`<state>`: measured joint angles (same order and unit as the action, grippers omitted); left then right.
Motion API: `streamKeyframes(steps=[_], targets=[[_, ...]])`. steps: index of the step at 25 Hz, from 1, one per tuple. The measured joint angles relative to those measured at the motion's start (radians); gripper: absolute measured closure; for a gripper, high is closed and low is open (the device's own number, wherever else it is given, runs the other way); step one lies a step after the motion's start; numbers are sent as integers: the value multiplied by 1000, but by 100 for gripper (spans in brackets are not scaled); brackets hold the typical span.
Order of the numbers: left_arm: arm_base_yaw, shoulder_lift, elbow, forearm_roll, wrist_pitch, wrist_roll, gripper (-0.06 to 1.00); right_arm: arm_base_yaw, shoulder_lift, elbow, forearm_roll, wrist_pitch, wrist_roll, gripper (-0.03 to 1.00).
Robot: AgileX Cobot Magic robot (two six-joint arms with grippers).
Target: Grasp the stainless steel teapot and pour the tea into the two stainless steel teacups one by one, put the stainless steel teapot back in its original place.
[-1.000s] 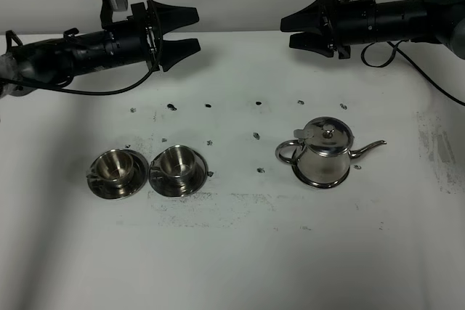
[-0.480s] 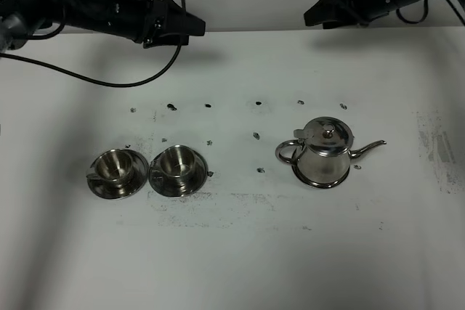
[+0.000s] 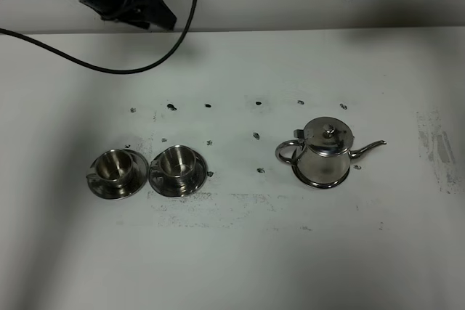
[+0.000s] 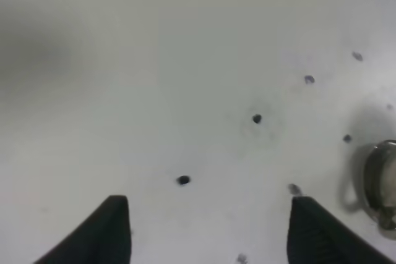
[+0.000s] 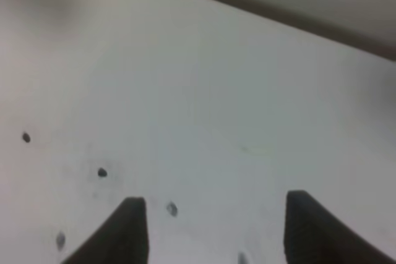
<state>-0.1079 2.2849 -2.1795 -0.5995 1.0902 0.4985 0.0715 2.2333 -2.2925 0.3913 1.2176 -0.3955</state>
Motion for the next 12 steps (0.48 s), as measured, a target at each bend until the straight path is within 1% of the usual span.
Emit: streamKeyframes(steps=[3,6,10,12], targets=[[-3,-160,168,56,-87,18,43,1,-140,122,-69,-4,10,47],[-11,-326,359,100,-200,31,43,3,-276,264,-97,-43,13,47],[-18,-570,633,113,-388,32,43,25,-444,463,-107,-132,14,47],[-18,-702,758,115,-452,32,43,42,-521,563,-107,-171,6,47]])
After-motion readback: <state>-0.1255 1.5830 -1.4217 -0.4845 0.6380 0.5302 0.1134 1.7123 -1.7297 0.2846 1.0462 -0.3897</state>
